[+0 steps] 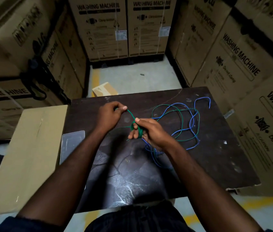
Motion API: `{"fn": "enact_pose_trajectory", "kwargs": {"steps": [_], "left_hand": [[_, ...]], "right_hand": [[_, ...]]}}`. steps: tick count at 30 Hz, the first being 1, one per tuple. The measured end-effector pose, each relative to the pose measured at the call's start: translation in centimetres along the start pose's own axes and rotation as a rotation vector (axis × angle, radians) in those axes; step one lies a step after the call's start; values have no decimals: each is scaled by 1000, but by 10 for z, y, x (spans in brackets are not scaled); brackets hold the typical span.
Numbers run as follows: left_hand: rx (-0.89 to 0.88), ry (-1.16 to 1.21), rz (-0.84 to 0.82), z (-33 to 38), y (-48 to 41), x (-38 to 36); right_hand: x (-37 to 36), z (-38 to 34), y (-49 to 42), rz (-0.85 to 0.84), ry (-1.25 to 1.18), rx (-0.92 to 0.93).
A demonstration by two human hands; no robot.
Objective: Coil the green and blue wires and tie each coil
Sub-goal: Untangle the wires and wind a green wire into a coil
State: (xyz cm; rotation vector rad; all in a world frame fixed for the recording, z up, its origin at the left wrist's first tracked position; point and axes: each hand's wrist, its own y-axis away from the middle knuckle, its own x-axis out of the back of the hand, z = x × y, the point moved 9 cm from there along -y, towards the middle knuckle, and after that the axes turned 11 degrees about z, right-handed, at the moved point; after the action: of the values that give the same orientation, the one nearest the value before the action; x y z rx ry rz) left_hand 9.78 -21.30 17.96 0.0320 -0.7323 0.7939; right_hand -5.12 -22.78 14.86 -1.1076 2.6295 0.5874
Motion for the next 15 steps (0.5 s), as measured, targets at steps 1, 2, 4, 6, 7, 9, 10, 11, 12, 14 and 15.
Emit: {"fn": "enact_pose_trajectory", "kwargs": {"steps": [1,2,4,6,7,9,10,11,12,14,15], "left_hand": [[16,-4,-21,-6,3,-7],[27,-3,-47,-12,6,-15],[39,11,-99,-22,14,-28],[55,10,-158,-30,22,-39],[68,25,-183,-32,27,-42],[85,81,-202,-38,34,-46],[85,101,-201,-39,36,-46],[86,104,-197,-42,37,-44],[86,104,-196,-44,37,-43],[90,115,-211,-45,40,-39],[85,122,-229,-43,42,-38]], "right_hand": [[-1,-1,1,-8,-27,-12],[-2,-1,2,-17,-49,-34],[-5,0,5,-38,-99,-88],[-6,0,5,-16,-155,-101],[-3,-1,3,23,-183,-87],[4,-5,-2,107,-242,-39],[8,-7,-3,135,-258,-12],[11,-9,-4,152,-259,14],[13,-12,-5,157,-254,36],[13,-16,-6,151,-264,80],[13,-19,-7,154,-277,102]]}}
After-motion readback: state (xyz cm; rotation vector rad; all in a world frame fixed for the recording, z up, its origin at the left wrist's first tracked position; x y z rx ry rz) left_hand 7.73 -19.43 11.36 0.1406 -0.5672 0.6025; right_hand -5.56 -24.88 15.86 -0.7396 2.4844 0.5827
